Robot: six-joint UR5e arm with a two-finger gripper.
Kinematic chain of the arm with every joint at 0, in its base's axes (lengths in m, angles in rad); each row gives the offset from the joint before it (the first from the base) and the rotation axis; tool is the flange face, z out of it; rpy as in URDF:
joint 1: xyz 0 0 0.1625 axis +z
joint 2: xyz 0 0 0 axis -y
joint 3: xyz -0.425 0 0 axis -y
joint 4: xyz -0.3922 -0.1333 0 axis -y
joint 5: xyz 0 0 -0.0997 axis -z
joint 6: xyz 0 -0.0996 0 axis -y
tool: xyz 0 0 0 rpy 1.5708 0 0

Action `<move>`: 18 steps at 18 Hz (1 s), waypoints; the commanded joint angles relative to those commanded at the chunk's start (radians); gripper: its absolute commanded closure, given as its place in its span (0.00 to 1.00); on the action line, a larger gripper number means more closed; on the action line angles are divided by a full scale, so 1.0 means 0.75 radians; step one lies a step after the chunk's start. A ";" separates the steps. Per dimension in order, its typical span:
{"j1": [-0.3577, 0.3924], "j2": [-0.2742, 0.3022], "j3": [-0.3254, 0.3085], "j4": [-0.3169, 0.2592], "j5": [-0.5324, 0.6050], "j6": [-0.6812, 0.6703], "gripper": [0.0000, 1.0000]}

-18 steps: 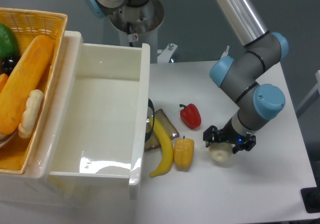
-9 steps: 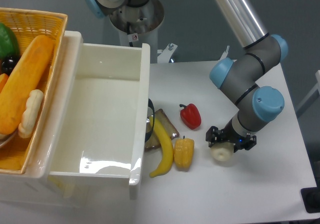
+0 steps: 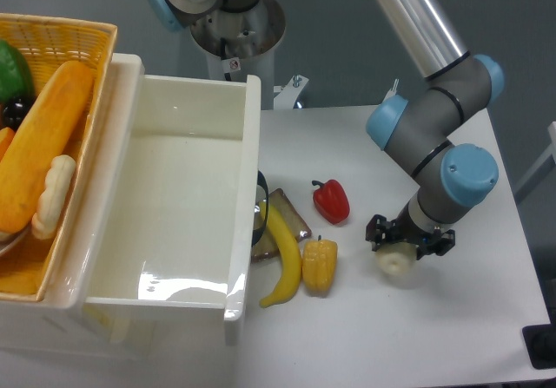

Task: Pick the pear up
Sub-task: 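Lift the held pear up and away from the table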

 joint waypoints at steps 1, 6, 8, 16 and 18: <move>0.004 0.004 0.012 0.000 0.031 0.059 0.84; 0.037 0.033 0.098 -0.002 0.053 0.150 0.86; 0.053 0.045 0.137 -0.008 0.076 0.235 0.86; 0.074 0.117 0.137 -0.041 0.096 0.279 0.86; 0.078 0.135 0.137 -0.049 0.098 0.279 0.86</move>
